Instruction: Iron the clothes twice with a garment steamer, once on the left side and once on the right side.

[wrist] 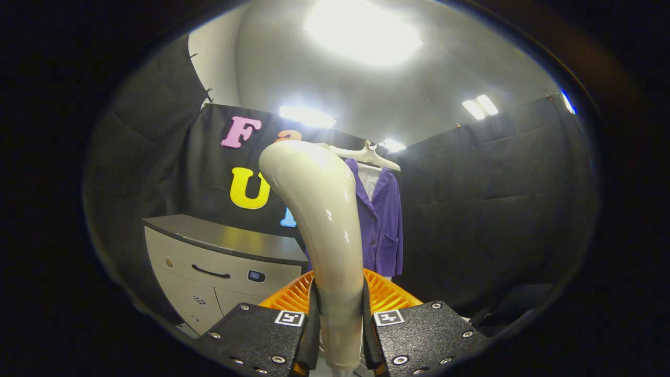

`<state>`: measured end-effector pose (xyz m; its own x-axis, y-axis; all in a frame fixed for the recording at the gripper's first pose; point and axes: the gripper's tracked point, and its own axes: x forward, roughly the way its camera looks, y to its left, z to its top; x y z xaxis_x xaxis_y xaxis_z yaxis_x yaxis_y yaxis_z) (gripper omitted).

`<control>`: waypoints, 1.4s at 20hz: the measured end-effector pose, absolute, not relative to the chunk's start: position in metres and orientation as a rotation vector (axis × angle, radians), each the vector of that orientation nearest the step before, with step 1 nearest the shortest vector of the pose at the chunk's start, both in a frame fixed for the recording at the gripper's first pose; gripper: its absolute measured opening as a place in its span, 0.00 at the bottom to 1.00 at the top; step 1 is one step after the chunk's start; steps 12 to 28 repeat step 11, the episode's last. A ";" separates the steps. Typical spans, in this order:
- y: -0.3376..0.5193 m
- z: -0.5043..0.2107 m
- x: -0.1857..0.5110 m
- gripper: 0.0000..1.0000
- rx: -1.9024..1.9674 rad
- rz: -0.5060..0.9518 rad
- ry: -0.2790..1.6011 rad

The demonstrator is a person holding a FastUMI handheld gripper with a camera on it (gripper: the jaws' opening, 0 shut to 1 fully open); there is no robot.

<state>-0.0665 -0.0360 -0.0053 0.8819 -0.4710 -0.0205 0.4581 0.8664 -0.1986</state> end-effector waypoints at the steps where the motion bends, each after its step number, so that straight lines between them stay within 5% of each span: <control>1: -0.036 -0.007 -0.066 0.33 -0.181 -0.479 0.070; 28: -0.038 -0.006 -0.065 0.33 -0.132 -0.470 0.072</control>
